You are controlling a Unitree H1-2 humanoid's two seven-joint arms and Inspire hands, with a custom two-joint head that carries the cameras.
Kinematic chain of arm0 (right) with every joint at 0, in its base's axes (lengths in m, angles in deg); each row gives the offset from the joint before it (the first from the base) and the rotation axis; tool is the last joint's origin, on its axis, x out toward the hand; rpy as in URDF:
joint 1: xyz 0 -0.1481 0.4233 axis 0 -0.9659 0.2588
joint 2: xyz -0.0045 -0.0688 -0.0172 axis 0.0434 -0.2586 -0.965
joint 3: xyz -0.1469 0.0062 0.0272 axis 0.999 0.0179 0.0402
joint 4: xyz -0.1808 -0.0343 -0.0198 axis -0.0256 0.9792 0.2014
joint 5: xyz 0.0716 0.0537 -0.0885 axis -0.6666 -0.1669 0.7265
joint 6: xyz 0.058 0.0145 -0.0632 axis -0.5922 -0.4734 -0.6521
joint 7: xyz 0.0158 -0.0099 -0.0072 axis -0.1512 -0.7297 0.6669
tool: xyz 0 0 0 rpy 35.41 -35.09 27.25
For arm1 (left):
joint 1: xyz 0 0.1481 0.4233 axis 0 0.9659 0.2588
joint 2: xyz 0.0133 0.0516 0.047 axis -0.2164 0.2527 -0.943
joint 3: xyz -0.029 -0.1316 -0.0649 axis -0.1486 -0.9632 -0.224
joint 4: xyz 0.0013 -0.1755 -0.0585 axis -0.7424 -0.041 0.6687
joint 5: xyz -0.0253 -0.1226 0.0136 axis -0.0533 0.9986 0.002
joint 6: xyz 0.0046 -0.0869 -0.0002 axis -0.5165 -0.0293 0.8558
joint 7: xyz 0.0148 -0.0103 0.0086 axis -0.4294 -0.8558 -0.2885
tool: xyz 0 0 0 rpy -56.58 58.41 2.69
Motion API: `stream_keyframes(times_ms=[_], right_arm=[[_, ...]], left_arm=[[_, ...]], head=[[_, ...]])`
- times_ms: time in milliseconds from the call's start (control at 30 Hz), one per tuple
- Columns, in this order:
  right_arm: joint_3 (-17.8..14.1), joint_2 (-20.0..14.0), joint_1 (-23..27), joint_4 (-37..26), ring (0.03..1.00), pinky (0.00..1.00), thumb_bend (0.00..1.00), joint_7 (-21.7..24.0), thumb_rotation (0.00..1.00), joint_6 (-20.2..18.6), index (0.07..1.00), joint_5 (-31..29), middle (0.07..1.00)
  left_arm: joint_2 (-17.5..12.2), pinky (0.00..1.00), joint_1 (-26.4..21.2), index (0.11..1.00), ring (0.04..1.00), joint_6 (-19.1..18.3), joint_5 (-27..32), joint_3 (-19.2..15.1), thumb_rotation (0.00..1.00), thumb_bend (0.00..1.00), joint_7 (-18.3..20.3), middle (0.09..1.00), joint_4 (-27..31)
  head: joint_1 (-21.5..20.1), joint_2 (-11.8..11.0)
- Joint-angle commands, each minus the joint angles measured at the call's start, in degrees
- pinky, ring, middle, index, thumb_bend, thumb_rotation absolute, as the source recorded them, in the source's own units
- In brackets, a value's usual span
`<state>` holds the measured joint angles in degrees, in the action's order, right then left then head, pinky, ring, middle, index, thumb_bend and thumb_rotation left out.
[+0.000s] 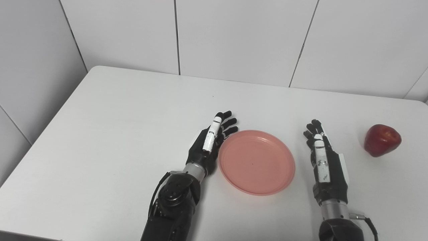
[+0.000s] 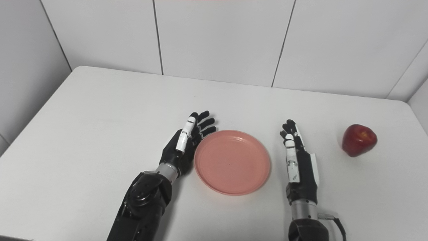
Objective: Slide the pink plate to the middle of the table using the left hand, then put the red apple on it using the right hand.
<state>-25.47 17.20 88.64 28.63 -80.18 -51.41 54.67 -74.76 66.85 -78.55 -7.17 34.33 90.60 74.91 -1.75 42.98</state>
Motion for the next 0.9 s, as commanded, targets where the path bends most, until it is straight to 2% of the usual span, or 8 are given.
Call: stream_keyframes(times_ms=[0,133,533,867], right_arm=[[0.2,1.0,2.1,-2.6,0.927,0.97,0.22,-0.3,0.97,0.9,0.931,0.0,0.933],[0.4,1.2,2.3,-2.9,0.937,0.99,0.22,-0.7,0.99,0.2,0.936,0.6,0.936],[-0.3,0.7,2.9,-2.9,0.939,0.95,0.25,-0.5,0.99,0.6,0.945,0.4,0.943],[-1.4,0.5,4.5,-4.1,0.910,0.93,0.27,-1.2,0.96,0.5,0.928,0.8,0.931]], left_arm=[[0.7,0.87,-0.6,0.889,0.885,1.0,0.1,0.1,1.00,0.40,0.5,0.901,1.7],[0.6,0.87,-0.6,0.889,0.880,1.3,-0.1,-0.4,1.00,0.40,0.2,0.895,1.6],[-0.3,0.88,0.2,0.891,0.879,3.3,-1.4,-0.9,1.00,0.40,-0.1,0.894,2.4],[-1.9,0.88,1.0,0.889,0.885,7.2,-2.8,-1.3,1.00,0.41,0.4,0.895,2.7]], head=[[-0.5,0.2],[-1.2,0.4],[-3.3,1.0],[-6.2,0.6]])
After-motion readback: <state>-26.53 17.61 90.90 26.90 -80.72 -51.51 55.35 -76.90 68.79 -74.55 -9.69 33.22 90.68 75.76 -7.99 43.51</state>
